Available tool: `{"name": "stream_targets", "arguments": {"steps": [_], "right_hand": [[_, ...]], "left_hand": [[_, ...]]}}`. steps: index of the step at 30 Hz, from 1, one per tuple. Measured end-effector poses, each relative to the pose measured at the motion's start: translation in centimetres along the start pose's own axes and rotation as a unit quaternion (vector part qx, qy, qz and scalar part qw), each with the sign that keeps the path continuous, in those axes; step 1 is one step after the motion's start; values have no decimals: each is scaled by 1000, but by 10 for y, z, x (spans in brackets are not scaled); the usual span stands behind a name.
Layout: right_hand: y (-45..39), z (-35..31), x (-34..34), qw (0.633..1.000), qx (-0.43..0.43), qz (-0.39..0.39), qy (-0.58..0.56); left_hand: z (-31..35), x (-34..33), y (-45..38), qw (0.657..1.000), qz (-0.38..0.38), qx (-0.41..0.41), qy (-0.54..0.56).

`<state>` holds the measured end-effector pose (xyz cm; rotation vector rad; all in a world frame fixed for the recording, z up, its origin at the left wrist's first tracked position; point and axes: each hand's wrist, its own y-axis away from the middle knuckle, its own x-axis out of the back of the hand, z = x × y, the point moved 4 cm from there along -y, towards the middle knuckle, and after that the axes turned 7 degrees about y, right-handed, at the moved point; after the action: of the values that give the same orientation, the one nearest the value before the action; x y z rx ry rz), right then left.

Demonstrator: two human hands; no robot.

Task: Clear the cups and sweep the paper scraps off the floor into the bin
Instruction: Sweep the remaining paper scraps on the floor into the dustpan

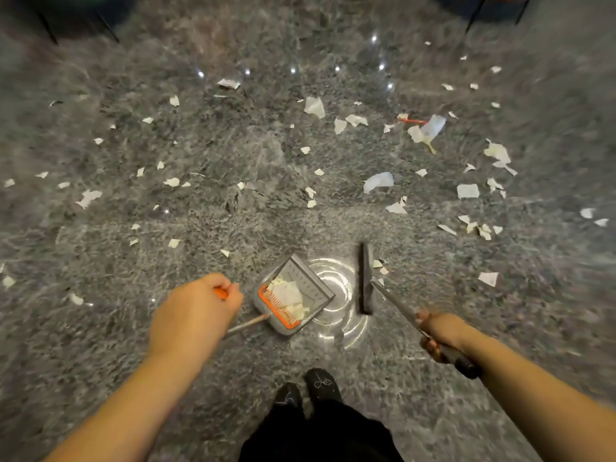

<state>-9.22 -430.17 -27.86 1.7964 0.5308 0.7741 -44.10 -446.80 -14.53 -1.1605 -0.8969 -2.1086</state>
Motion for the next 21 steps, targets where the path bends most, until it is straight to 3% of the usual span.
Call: {"name": "stream_targets", "arguments": {"steps": [7, 11, 21], "right_hand": [[31, 29, 15, 995, 38, 7, -91], [38, 40, 36, 993, 77, 25, -84], [-3, 46, 139, 998, 38, 41, -15]], "left_hand": [[51, -25, -15, 993, -50, -98, -39], [94, -40, -18, 985, -72, -145, -65], [203, -104, -32, 973, -104, -167, -124]]}}
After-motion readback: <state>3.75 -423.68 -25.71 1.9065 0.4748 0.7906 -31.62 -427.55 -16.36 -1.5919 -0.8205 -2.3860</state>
